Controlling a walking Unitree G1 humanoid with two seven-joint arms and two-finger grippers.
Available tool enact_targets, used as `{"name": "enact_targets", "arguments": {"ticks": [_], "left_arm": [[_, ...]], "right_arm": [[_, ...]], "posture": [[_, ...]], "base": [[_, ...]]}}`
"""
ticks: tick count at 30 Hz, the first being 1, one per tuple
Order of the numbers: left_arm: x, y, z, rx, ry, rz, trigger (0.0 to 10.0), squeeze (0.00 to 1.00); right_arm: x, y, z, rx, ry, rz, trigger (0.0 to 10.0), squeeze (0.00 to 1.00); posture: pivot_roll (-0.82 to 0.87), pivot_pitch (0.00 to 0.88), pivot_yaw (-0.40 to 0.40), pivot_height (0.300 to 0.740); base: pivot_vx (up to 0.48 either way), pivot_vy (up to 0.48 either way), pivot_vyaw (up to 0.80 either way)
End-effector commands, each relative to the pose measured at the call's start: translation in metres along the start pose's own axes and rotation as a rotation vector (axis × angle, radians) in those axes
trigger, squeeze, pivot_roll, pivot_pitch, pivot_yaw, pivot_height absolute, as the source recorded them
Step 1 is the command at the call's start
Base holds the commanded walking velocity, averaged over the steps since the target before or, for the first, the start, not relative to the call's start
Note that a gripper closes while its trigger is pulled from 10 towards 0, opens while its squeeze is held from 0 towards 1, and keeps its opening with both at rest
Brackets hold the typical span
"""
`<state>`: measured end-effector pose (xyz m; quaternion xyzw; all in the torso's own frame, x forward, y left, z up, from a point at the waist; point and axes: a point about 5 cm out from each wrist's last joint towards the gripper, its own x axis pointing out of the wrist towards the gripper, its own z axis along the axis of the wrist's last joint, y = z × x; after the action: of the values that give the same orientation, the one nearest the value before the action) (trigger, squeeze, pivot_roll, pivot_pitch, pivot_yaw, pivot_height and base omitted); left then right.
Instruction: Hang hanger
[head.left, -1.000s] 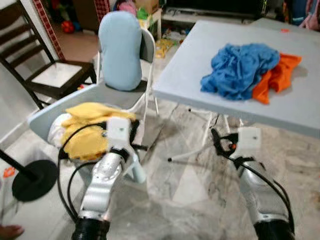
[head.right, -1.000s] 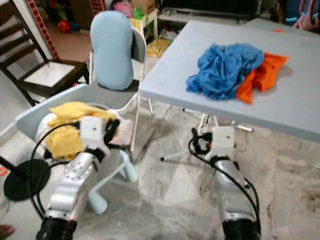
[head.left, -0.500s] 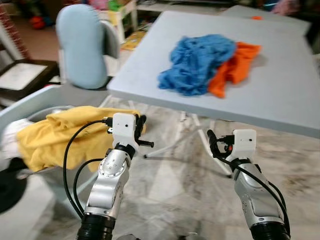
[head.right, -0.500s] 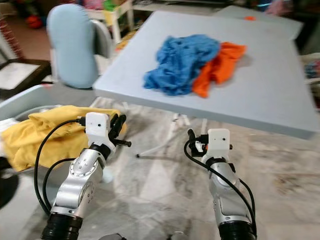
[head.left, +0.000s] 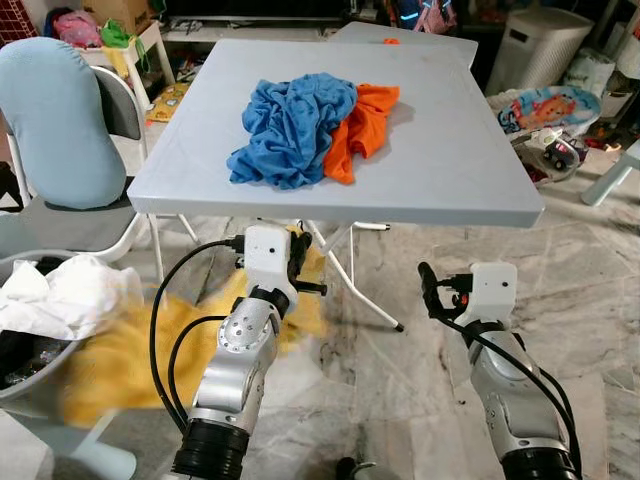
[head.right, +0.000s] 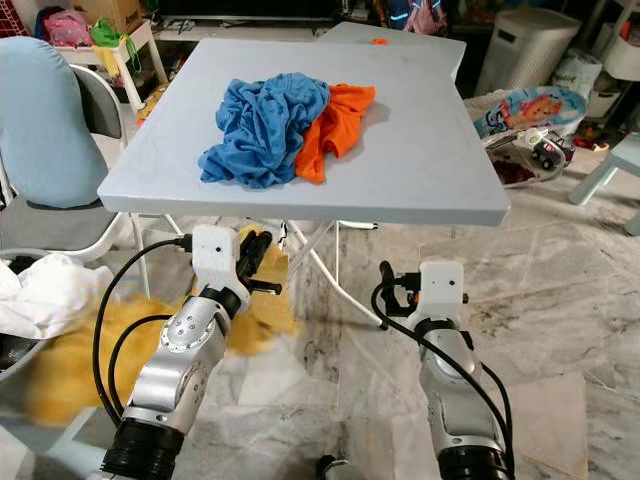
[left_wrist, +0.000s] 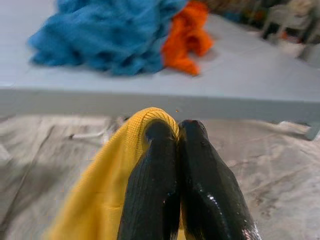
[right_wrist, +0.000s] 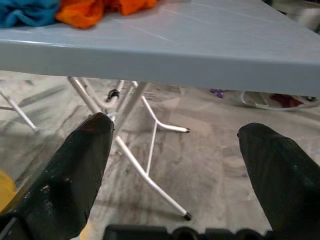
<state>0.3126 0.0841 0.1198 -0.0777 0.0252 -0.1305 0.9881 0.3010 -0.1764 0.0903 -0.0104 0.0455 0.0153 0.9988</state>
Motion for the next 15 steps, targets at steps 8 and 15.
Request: {"name": "enact_targets", "arguments": {"ticks": [8, 15], "left_arm": [[0.003, 0.002, 0.001, -0.018, -0.003, 0.01, 10.0, 0.0], [0.001, -0.004, -0.005, -0.036, 0.023, -0.011, 10.0, 0.0]], "right_arm": [[0.0, 0.001, -0.003, 0.006, 0.003, -0.001, 10.0, 0.0], [-0.001, 0.002, -0.004, 0.0, 0.013, -0.001, 10.0, 0.0]], "posture": [[-0.05, 0.047, 0.012, 0.74], [-0.05, 0.044, 0.012, 0.74]], "base": [[0.0, 0.424, -0.66], [0.0, 0.48, -0.32]]}}
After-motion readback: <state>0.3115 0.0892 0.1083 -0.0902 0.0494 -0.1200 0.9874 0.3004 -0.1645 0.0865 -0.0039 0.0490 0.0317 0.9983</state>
